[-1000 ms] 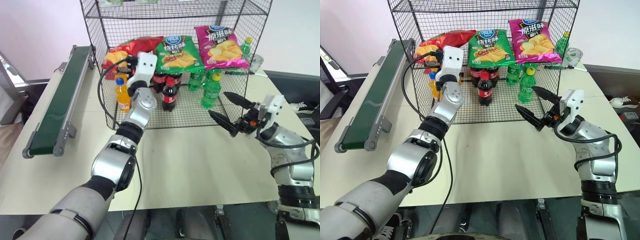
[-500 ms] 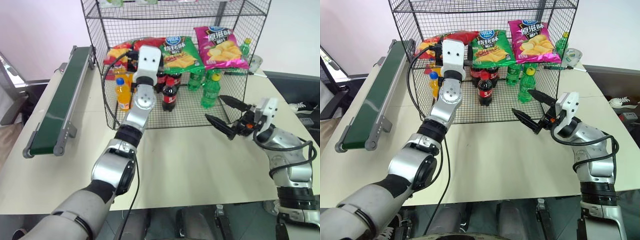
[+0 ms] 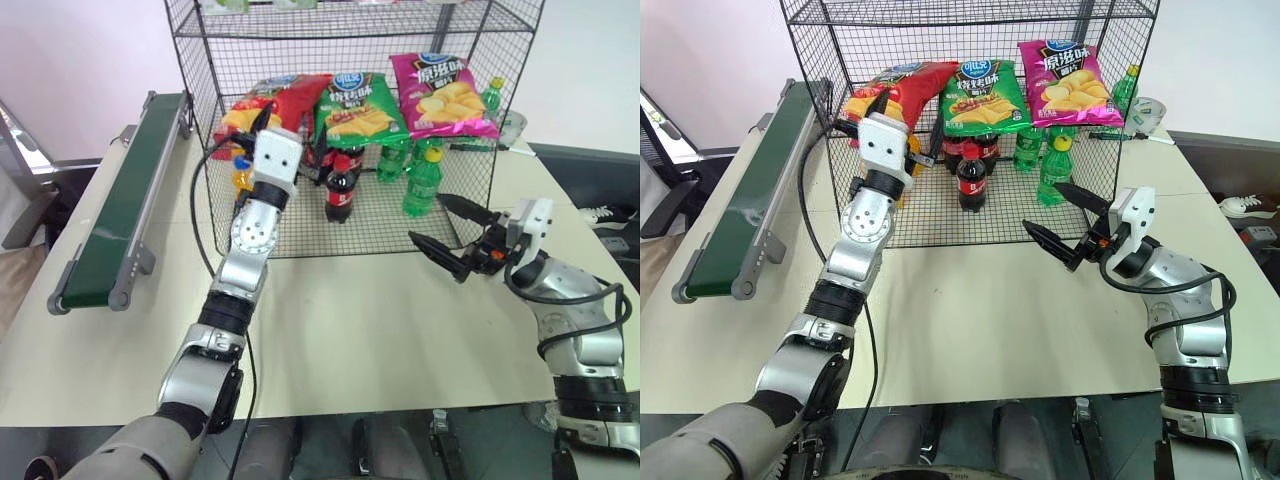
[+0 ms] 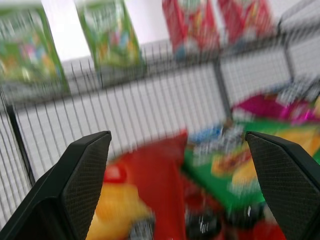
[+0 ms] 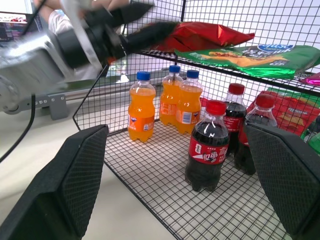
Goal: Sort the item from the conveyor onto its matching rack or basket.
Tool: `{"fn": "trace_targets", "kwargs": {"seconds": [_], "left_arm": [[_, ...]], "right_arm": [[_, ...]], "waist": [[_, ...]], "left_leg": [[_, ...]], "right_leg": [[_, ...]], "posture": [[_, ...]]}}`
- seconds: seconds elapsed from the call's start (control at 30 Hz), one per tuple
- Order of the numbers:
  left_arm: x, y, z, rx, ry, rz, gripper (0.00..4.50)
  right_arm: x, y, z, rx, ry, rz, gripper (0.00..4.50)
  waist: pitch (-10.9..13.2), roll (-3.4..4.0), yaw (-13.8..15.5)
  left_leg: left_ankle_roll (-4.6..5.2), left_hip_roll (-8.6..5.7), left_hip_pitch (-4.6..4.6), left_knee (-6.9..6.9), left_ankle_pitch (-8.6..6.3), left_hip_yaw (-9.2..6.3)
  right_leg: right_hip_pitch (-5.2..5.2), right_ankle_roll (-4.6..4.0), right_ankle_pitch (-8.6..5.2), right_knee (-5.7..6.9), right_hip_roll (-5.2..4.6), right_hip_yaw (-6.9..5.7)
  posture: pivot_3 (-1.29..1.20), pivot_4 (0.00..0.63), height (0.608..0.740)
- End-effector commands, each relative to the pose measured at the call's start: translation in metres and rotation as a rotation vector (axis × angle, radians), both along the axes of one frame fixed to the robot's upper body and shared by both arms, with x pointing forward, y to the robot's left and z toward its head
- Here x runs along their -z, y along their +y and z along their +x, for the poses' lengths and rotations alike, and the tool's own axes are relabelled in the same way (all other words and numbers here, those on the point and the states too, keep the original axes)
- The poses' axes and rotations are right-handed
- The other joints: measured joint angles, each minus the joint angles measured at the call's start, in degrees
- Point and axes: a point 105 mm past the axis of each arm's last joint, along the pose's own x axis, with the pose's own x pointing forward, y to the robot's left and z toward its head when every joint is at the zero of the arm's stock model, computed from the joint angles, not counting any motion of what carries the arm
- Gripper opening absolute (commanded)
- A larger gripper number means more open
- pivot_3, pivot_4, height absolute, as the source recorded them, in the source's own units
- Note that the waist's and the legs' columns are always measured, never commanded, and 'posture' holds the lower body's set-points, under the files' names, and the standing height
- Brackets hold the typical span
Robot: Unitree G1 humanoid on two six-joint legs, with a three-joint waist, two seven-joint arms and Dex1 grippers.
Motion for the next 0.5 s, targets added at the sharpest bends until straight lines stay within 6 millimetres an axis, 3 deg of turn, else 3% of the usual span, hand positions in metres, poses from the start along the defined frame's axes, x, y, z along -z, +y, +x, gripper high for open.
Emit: {"fn": "trace_targets", "kwargs": {"seconds": [0.03, 0.1, 0.17, 0.23, 0.5], "left_arm": [[0.011, 0.003, -0.01, -0.056, -0.073, 0.242, 4.48], [0.018, 0.01, -0.01, -0.127, -0.103, 0.352, 4.48], [0.032, 0.014, -0.007, -0.212, -0.147, 0.603, 4.48], [0.033, 0.028, -0.005, -0.281, -0.203, 0.706, 4.48], [0.012, 0.057, 0.012, -0.484, -0.3, 0.779, 4.48]], "right_arm": [[-0.011, 0.002, -0.004, -0.012, -0.048, -0.008, 4.5], [-0.01, 0.002, -0.003, -0.012, -0.048, -0.008, 4.5], [-0.01, 0.002, -0.004, -0.019, -0.046, -0.007, 4.5], [-0.009, 0.003, -0.004, -0.023, -0.04, -0.005, 4.5], [-0.009, 0.003, -0.003, -0.019, -0.045, -0.01, 4.5]], "waist": [[-0.1, 0.09, -0.2], [-0.1, 0.19, -0.3], [-0.1, 0.17, -0.2], [-0.1, 0.18, -0.1], [-0.1, 0.18, 0.2]], "left_leg": [[0.0, 0.0, 0.02, -0.01, 0.0, 0.0], [0.03, 0.02, 0.05, -0.02, -0.01, 0.01], [0.25, 0.04, 0.05, -0.03, -0.14, -0.01], [0.27, 0.04, 0.05, -0.03, -0.15, -0.02], [0.33, 0.02, 0.04, -0.02, -0.19, -0.05]], "right_leg": [[0.01, 0.0, 0.0, 0.0, 0.0, 0.01], [0.02, -0.01, 0.01, 0.0, 0.03, 0.02], [0.0, -0.03, 0.01, 0.01, 0.07, 0.03], [0.0, -0.03, 0.02, 0.01, 0.09, 0.03], [0.0, -0.02, 0.02, 0.01, 0.05, 0.03]], "posture": [[0.0, 0.15, 0.74], [0.0, 0.15, 0.74], [0.0, 0.15, 0.74], [0.0, 0.15, 0.74], [0.0, 0.15, 0.74]]}}
